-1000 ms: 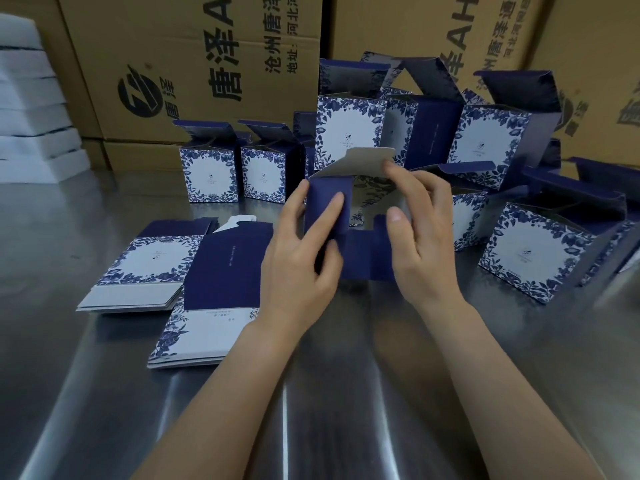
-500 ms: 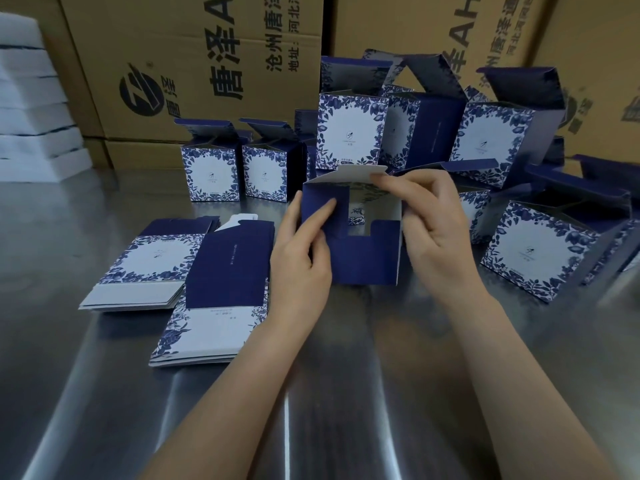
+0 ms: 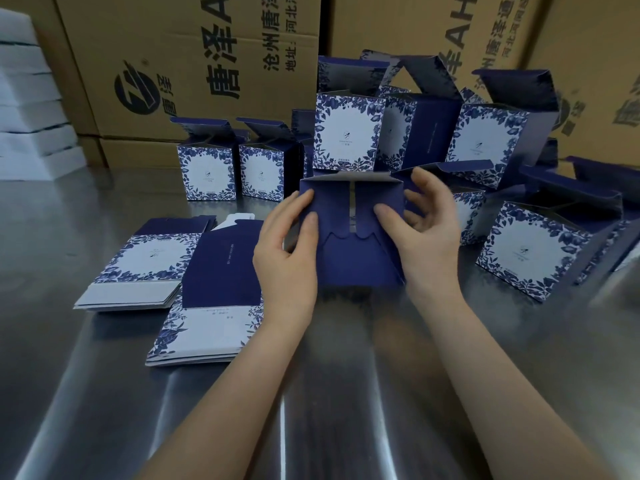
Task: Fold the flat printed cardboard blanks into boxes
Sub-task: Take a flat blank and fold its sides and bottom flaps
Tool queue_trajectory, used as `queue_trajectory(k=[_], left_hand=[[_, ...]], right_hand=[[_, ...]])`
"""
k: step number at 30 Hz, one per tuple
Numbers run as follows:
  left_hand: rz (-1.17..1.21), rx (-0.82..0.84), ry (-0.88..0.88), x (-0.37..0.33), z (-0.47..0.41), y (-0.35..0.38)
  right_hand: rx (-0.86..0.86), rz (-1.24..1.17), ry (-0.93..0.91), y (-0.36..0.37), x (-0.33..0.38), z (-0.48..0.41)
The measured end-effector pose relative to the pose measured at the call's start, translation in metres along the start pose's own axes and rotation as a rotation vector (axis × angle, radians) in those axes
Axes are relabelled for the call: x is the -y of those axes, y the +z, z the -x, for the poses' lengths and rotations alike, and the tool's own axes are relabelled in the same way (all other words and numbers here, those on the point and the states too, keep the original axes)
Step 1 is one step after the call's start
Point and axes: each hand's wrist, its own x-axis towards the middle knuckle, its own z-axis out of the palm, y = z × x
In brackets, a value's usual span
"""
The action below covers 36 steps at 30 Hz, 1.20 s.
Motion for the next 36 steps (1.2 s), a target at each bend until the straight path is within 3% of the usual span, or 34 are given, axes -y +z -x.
queue_trajectory(k=[5,12,25,36], left_hand=[[0.123,-0.083,-0.102,-0.007,-0.005,0.0],[0.166,-0.174,-0.22,-0.012,-0.009,0.0],[0.08,-0.287,-0.123,-0.011,-0.013,0.001],[-0.01,-0.12,-0.024,-0.008,-0.011,-0.004]], right_hand=[[0.039,-0.13,0.143,0.003,-0.003,0.002],[-0.011,-0.163,0.16,0.008,-0.002,0.005],[-0.092,-0.224,0.143,0.011,-0.007,0.008],[-0.099,-0.189,0.15,0.01,-0.007,0.008]])
